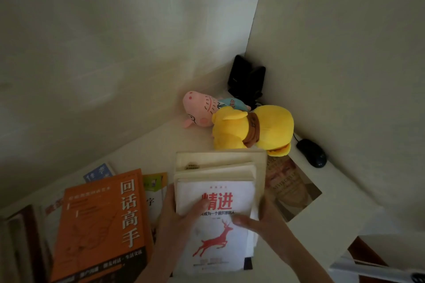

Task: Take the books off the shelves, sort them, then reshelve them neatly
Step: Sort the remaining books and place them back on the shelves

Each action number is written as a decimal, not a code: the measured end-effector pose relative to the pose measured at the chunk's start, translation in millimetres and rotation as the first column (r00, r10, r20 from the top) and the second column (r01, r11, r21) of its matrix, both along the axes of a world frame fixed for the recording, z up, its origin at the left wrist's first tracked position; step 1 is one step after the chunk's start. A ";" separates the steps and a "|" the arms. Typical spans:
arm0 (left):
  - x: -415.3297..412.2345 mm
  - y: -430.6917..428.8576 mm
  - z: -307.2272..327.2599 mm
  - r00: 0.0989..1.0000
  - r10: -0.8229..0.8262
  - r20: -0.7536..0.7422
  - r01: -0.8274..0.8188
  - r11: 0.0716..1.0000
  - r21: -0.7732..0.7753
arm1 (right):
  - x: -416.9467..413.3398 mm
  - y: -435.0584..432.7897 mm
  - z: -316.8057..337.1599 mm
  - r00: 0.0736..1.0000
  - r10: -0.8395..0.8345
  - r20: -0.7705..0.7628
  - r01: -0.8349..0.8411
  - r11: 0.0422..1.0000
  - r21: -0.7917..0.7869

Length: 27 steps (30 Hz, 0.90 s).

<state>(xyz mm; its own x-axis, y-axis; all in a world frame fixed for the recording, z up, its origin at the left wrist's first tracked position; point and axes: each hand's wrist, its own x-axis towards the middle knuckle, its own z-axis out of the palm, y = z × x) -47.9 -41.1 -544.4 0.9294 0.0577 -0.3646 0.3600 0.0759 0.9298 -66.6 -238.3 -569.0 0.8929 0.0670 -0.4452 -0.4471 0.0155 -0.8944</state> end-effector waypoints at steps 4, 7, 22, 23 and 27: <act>4.8 0.2 28.0 0.984 0.023 0.175 -0.015 0.999 -0.049 | 4.9 3.9 24.9 0.982 -0.111 0.150 0.100 0.992 0.084; 11.0 -1.3 23.8 0.973 -0.020 0.231 0.035 0.998 -0.061 | 3.7 7.5 13.2 0.993 -0.083 0.088 0.086 0.996 -0.025; 11.4 4.2 -19.3 0.983 -0.092 0.160 0.089 0.996 0.026 | -3.9 26.6 -20.6 0.986 -0.155 0.057 0.164 0.958 -0.237; 13.9 2.3 -19.2 0.985 -0.066 0.161 0.067 0.998 0.000 | -2.4 25.3 -23.4 0.982 -0.172 0.076 0.185 0.959 -0.217; 15.1 4.1 -18.2 0.985 -0.080 0.156 0.082 0.997 -0.008 | -1.3 29.8 -12.8 0.963 -0.230 0.140 0.252 0.952 -0.171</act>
<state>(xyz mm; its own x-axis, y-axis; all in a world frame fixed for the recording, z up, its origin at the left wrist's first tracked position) -32.8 -37.0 -562.6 0.9761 -0.0240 -0.2159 0.2170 0.0660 0.9739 -67.9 -208.5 -581.8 0.9188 -0.2307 -0.3204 -0.3425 -0.0617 -0.9375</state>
